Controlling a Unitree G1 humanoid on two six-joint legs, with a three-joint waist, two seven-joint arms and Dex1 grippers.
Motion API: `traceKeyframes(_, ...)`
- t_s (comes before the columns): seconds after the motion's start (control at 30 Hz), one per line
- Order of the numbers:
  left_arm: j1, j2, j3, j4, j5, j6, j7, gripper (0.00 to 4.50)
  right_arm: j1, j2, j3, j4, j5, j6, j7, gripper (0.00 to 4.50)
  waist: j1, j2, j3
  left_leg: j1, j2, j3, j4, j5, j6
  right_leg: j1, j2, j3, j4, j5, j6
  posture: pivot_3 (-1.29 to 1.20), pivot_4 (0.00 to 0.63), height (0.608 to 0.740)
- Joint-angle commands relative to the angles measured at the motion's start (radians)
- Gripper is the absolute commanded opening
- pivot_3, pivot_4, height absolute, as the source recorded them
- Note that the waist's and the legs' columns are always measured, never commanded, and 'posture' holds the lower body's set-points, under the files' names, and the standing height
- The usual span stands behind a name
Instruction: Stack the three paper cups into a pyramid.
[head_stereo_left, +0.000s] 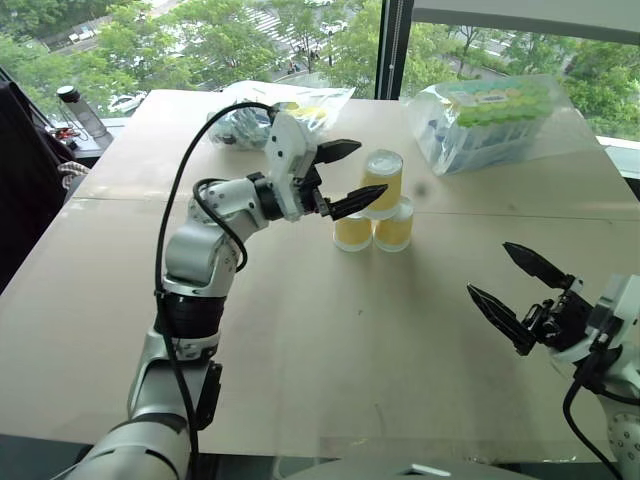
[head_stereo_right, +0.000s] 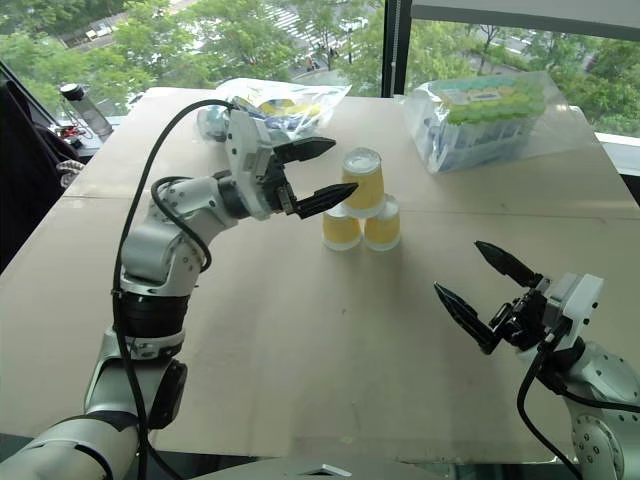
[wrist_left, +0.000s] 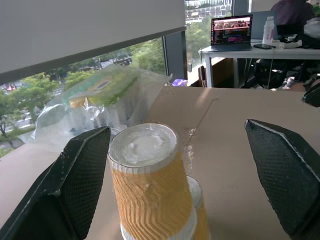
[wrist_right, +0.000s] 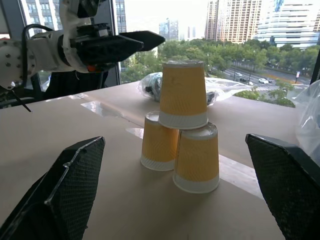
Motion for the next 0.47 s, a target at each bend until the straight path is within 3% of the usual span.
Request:
traceKeyframes(0.03,0.195,0.091,0.089,-0.215,-0.092,0.118,0.018,4.41,0.044,-0.028,-0.035,0.064,-0.031,-0.043,0.066,4.50,-0.006,0.001,0.000,0.001,0.000,0.000,0.000,0.000,0.000,0.001,0.000,0.000,0.000,0.000,0.000,0.00,0.150,0.740)
traceKeyframes(0.13,0.507,0.153,0.124,-0.347,-0.054,0.143,0.069,4.41,0.075,-0.059,-0.030,0.161,-0.085,-0.075,0.123,4.50,-0.011,0.002,0.001,0.005,0.000,-0.001,-0.004,0.000,0.000,0.001,-0.003,0.007,-0.001,0.000,0.000,0.00,0.150,0.740)
traceKeyframes(0.23,0.772,0.135,0.112,-0.404,0.045,0.061,0.141,4.41,0.068,-0.084,-0.019,0.259,-0.144,-0.101,0.151,4.50,-0.013,0.002,0.001,0.006,-0.001,0.000,-0.005,-0.001,0.001,0.001,-0.004,0.009,-0.002,0.000,0.000,0.00,0.150,0.740)
traceKeyframes(0.33,0.909,0.109,0.087,-0.401,0.113,-0.041,0.171,4.41,0.047,-0.089,-0.015,0.319,-0.152,-0.117,0.176,4.50,0.006,0.001,0.002,0.006,-0.001,-0.001,-0.004,-0.001,0.001,0.002,-0.006,0.008,-0.003,-0.002,-0.004,0.00,0.150,0.740)
traceKeyframes(0.47,0.959,0.070,0.075,-0.362,0.152,-0.108,0.207,4.41,0.006,-0.087,-0.011,0.372,-0.144,-0.110,0.199,4.50,0.018,0.003,0.001,0.007,-0.001,-0.002,-0.004,-0.001,0.001,0.003,-0.007,0.007,-0.002,-0.002,-0.005,0.00,0.150,0.740)
